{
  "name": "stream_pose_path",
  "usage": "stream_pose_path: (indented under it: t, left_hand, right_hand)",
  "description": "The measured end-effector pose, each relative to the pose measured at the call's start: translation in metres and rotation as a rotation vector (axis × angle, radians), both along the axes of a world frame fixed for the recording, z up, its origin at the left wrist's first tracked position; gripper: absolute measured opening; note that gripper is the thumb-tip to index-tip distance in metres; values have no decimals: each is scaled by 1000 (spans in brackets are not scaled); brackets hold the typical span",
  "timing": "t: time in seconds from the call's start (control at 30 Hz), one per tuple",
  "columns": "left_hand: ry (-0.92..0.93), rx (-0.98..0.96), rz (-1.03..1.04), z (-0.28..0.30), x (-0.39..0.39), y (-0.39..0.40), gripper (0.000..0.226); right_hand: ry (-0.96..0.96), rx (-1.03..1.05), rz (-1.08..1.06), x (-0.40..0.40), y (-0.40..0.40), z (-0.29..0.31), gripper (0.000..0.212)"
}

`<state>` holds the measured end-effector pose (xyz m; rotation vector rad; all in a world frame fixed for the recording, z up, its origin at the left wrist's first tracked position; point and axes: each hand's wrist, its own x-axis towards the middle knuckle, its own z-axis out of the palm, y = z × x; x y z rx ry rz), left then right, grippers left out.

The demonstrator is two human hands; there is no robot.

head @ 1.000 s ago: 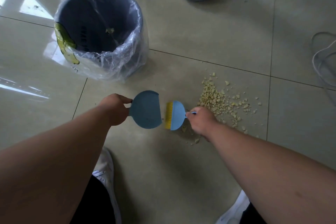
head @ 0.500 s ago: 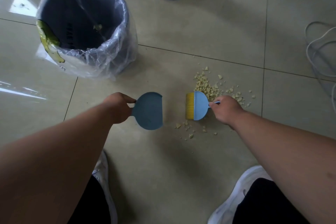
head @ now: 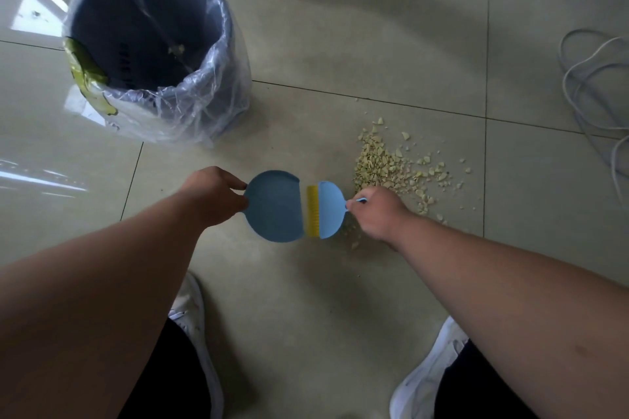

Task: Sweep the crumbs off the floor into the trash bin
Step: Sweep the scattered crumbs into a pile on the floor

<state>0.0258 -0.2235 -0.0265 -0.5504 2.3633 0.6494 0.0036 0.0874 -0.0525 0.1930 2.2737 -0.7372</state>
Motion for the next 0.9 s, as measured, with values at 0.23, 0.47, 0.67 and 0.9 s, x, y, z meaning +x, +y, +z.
stream_pose_path:
  t: [0.23, 0.47, 0.67, 0.9]
  left_hand:
    - [-51, -31, -92, -6, 13, -4, 42]
    - [-77, -25, -173, -18, 11, 10, 43]
    - [-94, 34, -173, -22, 0, 30, 45]
    - [-114, 33, -175, -21, -5, 49, 44]
  right_hand:
    - [-55, 34, 171, 32, -15, -10, 22]
    - [-6, 124, 197, 7, 29, -11, 19]
    - [54, 194, 134, -21, 75, -11, 17]
    - [61, 144, 12, -28, 97, -10, 18]
